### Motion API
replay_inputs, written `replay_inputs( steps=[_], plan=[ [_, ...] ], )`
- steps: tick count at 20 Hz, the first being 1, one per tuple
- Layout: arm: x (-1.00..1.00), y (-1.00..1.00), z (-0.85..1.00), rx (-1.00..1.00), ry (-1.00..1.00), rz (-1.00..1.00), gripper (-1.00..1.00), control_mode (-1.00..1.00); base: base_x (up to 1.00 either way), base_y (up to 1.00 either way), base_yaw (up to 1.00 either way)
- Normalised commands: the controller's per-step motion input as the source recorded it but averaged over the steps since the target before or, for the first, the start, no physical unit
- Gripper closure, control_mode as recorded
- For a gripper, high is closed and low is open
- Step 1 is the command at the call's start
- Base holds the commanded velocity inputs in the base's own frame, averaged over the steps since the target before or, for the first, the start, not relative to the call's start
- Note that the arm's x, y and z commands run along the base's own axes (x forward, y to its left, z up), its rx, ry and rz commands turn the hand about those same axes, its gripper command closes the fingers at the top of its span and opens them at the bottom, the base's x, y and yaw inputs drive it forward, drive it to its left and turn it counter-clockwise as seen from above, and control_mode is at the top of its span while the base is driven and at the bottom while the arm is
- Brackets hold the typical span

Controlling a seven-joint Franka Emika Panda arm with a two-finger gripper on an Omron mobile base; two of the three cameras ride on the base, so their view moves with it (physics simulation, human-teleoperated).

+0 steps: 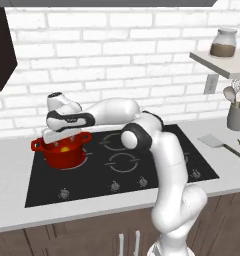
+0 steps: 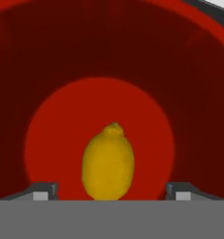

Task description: Put the lemon and eggplant in the pot. Retrieve the spatula and lightly stir the vegetables in the pot.

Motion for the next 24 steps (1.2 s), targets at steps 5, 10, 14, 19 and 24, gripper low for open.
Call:
replay_inputs(
  steps=[5, 10, 14, 19, 24],
  plan=[
    [-0.05, -0.06, 0.26, 0.13, -0.05, 0.0, -1.0, -1.0, 0.0, 0.0, 0.0],
    [-0.49, -0.55, 0.85, 0.09, -0.15, -0.04, -1.0, -1.0, 0.0, 0.0, 0.0],
    [-0.42, -0.99, 0.51, 0.04, -0.03, -0.15, -1.0, -1.0, 0.0, 0.0, 0.0],
    [-0.22, -1.0, 0.1, 0.07, 0.0, -0.19, -1.0, -1.0, 0.0, 0.0, 0.0],
    [-0.1, -1.0, -0.01, 0.07, 0.04, -0.2, -1.0, -1.0, 0.0, 0.0, 0.0]
  ],
)
